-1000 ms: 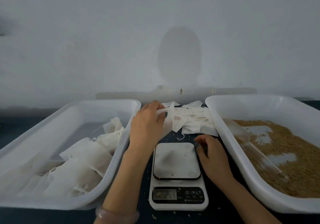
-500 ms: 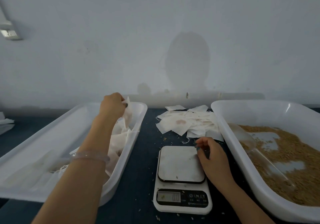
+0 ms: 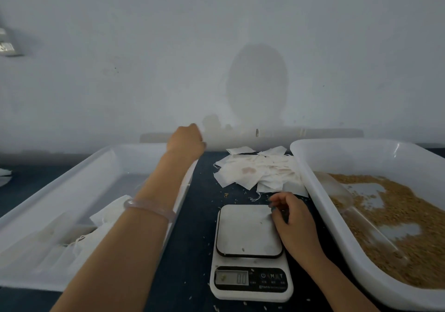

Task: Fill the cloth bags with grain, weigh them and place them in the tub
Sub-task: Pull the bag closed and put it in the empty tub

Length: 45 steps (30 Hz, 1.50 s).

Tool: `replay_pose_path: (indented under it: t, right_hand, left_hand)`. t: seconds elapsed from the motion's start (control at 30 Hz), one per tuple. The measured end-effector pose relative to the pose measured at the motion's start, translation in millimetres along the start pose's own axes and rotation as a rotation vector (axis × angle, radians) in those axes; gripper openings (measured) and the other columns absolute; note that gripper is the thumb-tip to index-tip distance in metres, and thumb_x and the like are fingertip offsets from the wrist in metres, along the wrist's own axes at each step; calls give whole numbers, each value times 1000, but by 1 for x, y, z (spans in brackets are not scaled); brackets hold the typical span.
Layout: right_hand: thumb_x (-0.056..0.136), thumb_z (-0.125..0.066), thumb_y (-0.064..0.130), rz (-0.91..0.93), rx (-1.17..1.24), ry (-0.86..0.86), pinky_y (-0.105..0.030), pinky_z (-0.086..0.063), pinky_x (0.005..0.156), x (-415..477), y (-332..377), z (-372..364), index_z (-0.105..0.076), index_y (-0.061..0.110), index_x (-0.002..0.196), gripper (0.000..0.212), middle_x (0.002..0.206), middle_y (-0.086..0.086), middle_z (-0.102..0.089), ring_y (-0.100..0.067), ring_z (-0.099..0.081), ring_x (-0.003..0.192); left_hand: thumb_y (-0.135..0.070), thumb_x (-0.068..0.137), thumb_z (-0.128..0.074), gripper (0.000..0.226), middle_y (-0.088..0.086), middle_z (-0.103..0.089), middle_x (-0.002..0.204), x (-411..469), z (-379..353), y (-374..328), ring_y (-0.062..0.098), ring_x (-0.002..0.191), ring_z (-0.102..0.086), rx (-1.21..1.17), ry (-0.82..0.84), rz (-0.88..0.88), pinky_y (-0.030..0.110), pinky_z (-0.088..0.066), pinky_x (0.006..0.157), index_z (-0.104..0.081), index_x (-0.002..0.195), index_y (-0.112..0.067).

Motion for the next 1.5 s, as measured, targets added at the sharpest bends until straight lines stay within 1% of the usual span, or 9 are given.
replay_pose_path:
  t: [0.13,0.33,0.47,0.6,0.73,0.87,1.03,1.3,1.5]
  right_hand:
    - [88,-63,3,8,-11,4,-26,-48,83,0,1,0,-60,26,99,25,96,13,-62,-5,-57,94]
    - [89,-62,5,2,15,2,-32,-51,85,0,-1,2,-58,29,102,27,100,12,-62,-7,-58,97]
    - [88,-61,4,6,12,6,-30,-50,85,1,0,2,-59,26,102,26,99,11,-62,-5,-57,97]
    - [87,-60,2,1,21,13,-29,-49,85,0,1,2,-60,23,103,26,98,11,-62,-4,-57,97]
    - [87,-61,2,10,11,18,-28,-49,87,0,4,3,-62,20,104,25,99,11,-62,-5,-57,98]
    - [89,-64,6,20,2,17,-25,-48,87,0,7,5,-62,23,103,23,100,13,-62,-1,-57,98]
    - [92,-66,13,-20,96,58,-25,-52,83,1,10,3,-67,26,101,17,97,13,-68,-3,-62,93]
    - [89,-59,39,-136,470,119,-28,-57,84,2,19,2,-73,19,106,29,96,4,-77,-9,-72,93]
    - [91,-63,22,-260,664,37,-15,-54,67,3,11,11,-74,9,101,20,85,1,-77,-9,-73,79]
  left_hand:
    - [-23,96,-55,17,9,-64,120,-15,-58,-78,28,104,-60,-130,238,-266,31,-47,84,-60,111,-18]
    - [-22,108,-26,40,23,-46,140,-58,-182,-98,38,127,-46,186,679,-427,41,-36,107,-47,138,-6]
    - [-19,107,-29,41,25,-40,146,-59,-186,-97,41,133,-42,282,543,-541,44,-34,111,-44,140,0]
    - [-10,106,-31,30,23,-58,121,-54,-163,-85,38,108,-56,80,453,-436,41,-44,92,-56,118,2]
    - [-6,102,-39,22,13,-60,96,-56,-123,-62,23,84,-54,-77,144,-294,32,-45,78,-59,93,-9]
    - [-6,97,-54,21,-3,-69,93,-79,-75,-29,13,82,-62,-458,-252,-123,21,-46,75,-73,96,-17]
    - [-8,86,-72,22,-15,-72,85,-111,-71,-7,-2,75,-66,-966,-326,50,11,-50,64,-64,90,-28]
    - [-10,80,-81,19,-13,-71,91,-163,-44,-74,1,79,-67,-561,-436,-563,25,-58,67,-71,94,-19]
    - [-21,86,-78,12,-9,-71,99,-172,-48,-87,7,88,-67,-525,-417,-656,30,-57,69,-73,96,-17]
Point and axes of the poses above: each hand's wrist, its own x-axis towards the middle knuckle, its own z-axis out of the back of the hand, y = z × x, the point moved 9 cm from there along x, towards the middle knuckle
